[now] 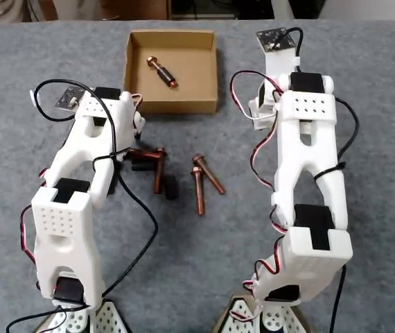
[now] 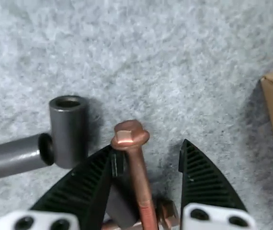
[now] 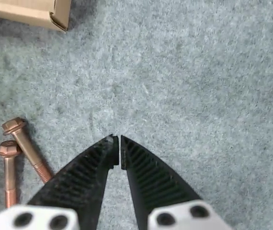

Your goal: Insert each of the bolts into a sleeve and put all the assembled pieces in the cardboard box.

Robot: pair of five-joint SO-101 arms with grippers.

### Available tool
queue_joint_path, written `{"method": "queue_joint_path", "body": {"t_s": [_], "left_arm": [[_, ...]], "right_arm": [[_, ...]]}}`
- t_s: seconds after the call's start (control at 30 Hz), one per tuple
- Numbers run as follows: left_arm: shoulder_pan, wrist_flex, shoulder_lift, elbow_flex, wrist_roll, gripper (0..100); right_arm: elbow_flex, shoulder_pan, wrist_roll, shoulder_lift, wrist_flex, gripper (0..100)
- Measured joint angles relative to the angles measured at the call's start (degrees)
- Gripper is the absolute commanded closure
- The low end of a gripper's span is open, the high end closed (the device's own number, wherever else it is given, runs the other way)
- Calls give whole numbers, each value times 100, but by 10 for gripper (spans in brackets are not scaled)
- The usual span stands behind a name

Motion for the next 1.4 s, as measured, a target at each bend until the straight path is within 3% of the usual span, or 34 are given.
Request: {"method": "queue_joint_path", "body": {"t_s": [0.47, 0.7, 0.83, 1.0, 1.17, 1.3, 1.4], "left_arm": [[26, -97, 545, -387, 0, 898], [35, -123, 580, -571, -422, 981], [62, -79, 607, -738, -782, 981], [62, 712, 633, -1442, -1152, 981], [53, 1653, 642, -2848, -1758, 981], [-132, 2567, 642, -4316, -2154, 981], [-457, 2927, 633, -5292, -2646, 981]], "right_arm": [[0, 0, 0, 0, 0, 994], [0, 0, 0, 0, 0, 994], [0, 0, 0, 0, 0, 994], [0, -18, 185, 0, 9, 992], [-176, -703, 1187, 0, 571, 988], [-396, -1152, 1899, 0, 703, 913], [-475, -1538, 1618, 0, 738, 871]]}}
